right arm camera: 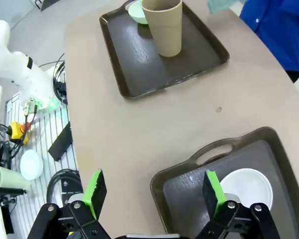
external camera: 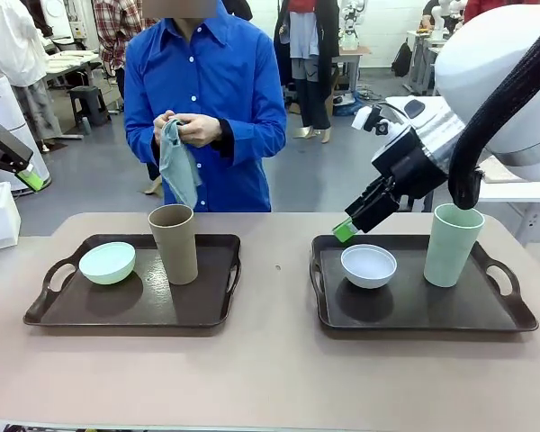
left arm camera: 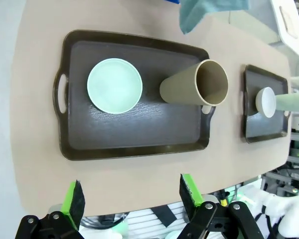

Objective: Set up a tray with a mat and arrange the tableware.
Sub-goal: Pick up the Picnic Bowl and Reusable plastic cup from the Handle tray in front of the human's position and hold them in the air.

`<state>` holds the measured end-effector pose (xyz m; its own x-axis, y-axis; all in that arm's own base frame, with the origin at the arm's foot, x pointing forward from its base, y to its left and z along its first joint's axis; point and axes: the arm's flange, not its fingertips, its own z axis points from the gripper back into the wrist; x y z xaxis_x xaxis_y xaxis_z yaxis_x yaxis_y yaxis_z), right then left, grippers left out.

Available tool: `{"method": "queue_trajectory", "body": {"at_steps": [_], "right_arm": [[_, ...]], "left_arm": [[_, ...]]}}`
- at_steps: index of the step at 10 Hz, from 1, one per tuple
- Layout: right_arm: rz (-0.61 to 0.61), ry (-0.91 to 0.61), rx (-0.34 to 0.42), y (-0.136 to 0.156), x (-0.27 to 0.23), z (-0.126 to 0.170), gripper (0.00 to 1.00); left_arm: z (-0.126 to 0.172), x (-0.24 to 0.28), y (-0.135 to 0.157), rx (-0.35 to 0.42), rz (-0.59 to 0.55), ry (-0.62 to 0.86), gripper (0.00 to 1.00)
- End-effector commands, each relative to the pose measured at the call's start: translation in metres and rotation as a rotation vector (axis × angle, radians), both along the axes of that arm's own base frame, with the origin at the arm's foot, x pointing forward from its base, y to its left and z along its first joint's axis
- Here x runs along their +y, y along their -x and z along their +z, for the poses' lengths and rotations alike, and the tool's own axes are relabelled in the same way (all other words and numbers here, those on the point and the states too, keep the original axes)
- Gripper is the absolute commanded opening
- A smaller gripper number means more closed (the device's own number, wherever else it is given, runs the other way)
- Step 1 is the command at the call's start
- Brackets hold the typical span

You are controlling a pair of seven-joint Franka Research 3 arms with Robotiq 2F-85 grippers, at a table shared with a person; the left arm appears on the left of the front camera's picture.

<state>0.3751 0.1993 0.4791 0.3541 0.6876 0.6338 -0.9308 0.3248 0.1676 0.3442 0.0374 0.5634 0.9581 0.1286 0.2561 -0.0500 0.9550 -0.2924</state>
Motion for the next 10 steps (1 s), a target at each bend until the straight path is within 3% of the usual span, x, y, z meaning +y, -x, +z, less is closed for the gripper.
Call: {"method": "queue_trajectory", "body": {"at_steps": [1,3,6,8,10], "right_arm": [[0.001,-0.001,0.0,-0.001,0.001,0.001,1.0],[0.164,0.077,-0.183,-0.034,0.042,0.009,1.0],[0.334,0.037,-0.336,-0.089,0.111,0.011,1.0],[0.424,0.013,-0.347,-0.115,0.153,0.003,1.0],[0.446,-0.131,-0.245,-0.137,0.182,-0.012,1.0]], "left_arm": [[0.0,0.0,0.0,0.0,0.0,0.0,1.0],[-0.001,-0.009,-0.025,-0.041,-0.092,-0.164,1.0],[-0.017,-0.011,-0.048,-0.01,-0.123,-0.246,1.0],[-0.031,-0.008,-0.061,-0.012,-0.134,-0.238,1.0],[-0.045,-0.006,-0.072,-0.021,-0.138,-0.229,1.0]]}}
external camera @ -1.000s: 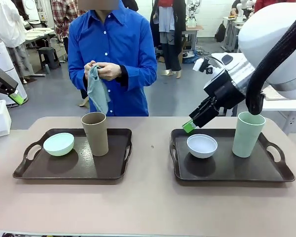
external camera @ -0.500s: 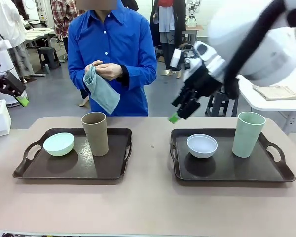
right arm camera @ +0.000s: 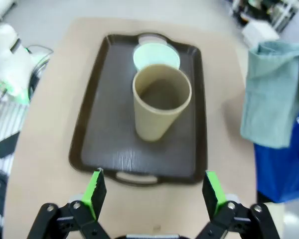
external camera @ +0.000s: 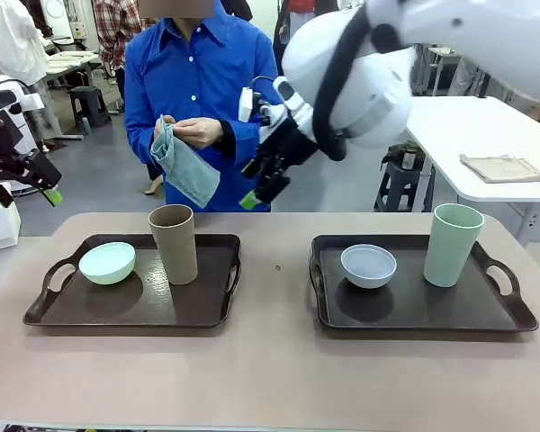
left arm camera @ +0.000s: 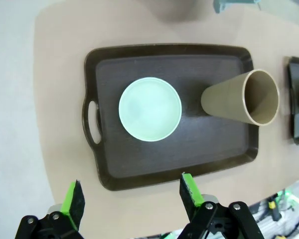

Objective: Set up a tray with a mat and arrange the tableware.
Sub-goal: Pick up the Picnic Bowl and Reusable plastic cup from the Handle tray in front of the human's position and hold them in the air.

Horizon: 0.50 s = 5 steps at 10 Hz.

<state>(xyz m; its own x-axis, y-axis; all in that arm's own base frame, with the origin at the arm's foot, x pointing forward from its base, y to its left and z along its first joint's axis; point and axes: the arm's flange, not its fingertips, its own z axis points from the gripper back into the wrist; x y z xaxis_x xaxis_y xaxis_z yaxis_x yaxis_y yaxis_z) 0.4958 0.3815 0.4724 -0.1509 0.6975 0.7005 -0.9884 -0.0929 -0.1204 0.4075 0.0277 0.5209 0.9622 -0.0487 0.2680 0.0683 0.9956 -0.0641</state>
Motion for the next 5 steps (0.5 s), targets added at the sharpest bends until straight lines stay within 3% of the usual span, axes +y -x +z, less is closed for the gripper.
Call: {"method": "queue_trajectory", "body": {"at_steps": [1,5], "right_arm": [[0.048,-0.067,0.132,-0.022,0.01,-0.017,1.0],[0.087,-0.164,0.283,-0.04,0.036,-0.04,1.0]], "left_arm": [[-0.014,0.004,-0.011,-0.017,-0.016,0.027,1.0],[-0.038,-0.002,-0.029,-0.035,-0.017,0.068,1.0]]}}
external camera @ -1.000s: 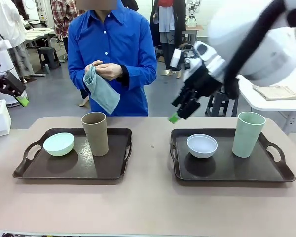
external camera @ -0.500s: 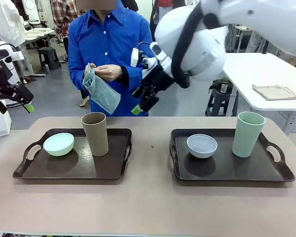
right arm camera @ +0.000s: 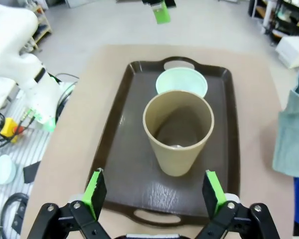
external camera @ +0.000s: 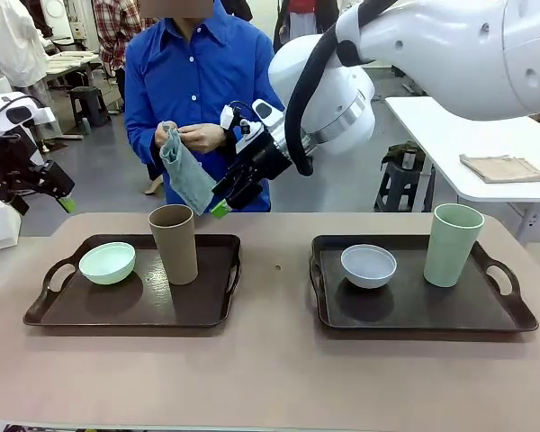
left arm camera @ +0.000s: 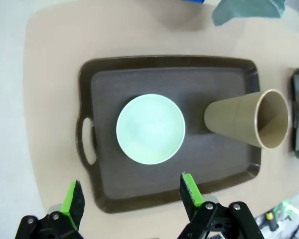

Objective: Set up a tray with a mat and arrange the tableware.
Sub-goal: Pick up the Picnic Bowl and Reusable plastic cup from the Handle tray in front of the human's position and hold them in the air.

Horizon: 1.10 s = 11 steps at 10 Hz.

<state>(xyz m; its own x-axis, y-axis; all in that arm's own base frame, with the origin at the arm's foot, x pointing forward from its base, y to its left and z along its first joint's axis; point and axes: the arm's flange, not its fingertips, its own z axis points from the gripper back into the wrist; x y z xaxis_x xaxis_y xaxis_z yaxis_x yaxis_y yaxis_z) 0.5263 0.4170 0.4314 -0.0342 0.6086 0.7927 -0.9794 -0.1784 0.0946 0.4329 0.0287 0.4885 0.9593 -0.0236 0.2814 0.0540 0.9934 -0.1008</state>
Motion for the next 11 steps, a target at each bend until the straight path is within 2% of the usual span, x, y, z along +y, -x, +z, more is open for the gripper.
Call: {"method": "queue_trajectory", "body": {"at_steps": [1,2,3,4,8,11], "right_arm": [[0.005,-0.079,0.089,-0.016,0.005,-0.006,1.0],[0.028,-0.083,0.096,-0.016,0.009,-0.01,1.0],[-0.029,0.038,0.089,-0.011,0.01,-0.003,1.0],[0.016,-0.047,0.065,-0.011,0.005,-0.009,1.0],[0.01,-0.032,0.079,-0.012,0.007,-0.011,1.0],[0.073,-0.117,0.083,-0.035,0.015,-0.052,1.0]], "left_arm": [[-0.007,-0.006,-0.009,-0.026,-0.027,0.043,1.0],[-0.011,-0.009,-0.008,-0.017,-0.048,0.058,1.0],[-0.004,-0.013,-0.002,-0.012,-0.062,0.038,1.0],[-0.007,-0.009,-0.006,-0.003,-0.013,0.027,1.0],[-0.008,-0.011,-0.006,-0.003,-0.024,0.029,1.0],[-0.035,-0.009,-0.026,0.042,-0.01,0.042,1.0]]}}
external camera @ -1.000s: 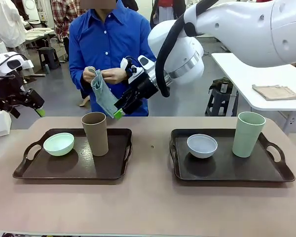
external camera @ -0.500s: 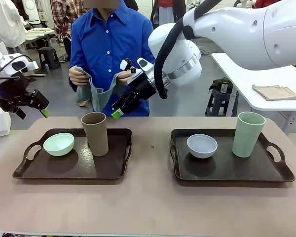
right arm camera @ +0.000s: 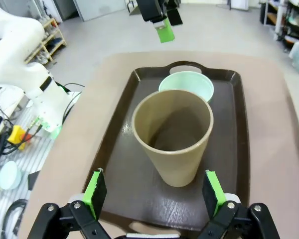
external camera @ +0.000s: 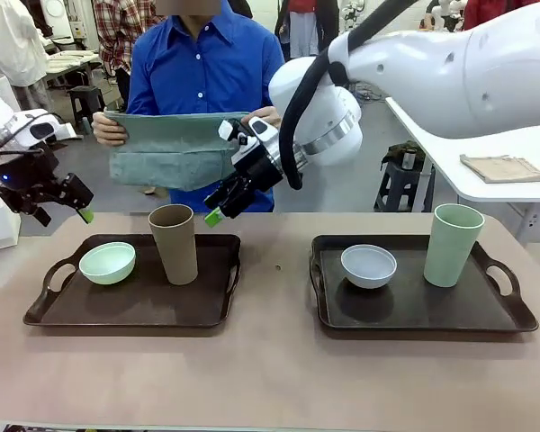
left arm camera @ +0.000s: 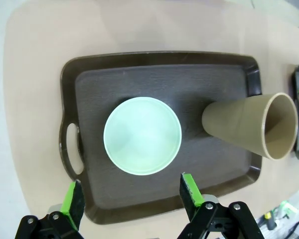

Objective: Set up a tray with a mat and arrange the tableware.
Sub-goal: Pick up the Picnic Bowl and Reusable plastic cup from the Handle tray in front of the human's position and hold them in the air.

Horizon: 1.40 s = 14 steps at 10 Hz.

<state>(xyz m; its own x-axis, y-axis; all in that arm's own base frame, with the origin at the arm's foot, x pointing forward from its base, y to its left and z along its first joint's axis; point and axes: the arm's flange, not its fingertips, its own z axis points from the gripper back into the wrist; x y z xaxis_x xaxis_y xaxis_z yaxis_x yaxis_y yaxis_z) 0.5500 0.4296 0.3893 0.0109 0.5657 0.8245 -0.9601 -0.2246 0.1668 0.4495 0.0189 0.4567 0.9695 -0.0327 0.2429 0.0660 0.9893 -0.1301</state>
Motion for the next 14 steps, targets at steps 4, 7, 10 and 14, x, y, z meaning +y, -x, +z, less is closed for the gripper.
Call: {"method": "queue_trajectory", "body": {"at_steps": [4,7,10,14], "right_arm": [[-0.054,-0.052,-0.043,-0.026,0.015,-0.052,1.0],[-0.022,-0.025,0.018,-0.029,0.038,-0.075,1.0],[0.03,-0.025,0.04,-0.023,0.051,-0.081,1.0],[0.071,-0.02,0.059,-0.024,0.07,-0.087,1.0]], "left_arm": [[-0.019,-0.002,-0.014,-0.023,-0.04,0.009,1.0],[-0.035,-0.002,-0.019,0.009,-0.029,-0.007,1.0],[-0.049,0.0,-0.024,0.03,-0.006,-0.005,1.0],[-0.066,-0.007,-0.035,0.054,-0.015,-0.01,1.0]]}}
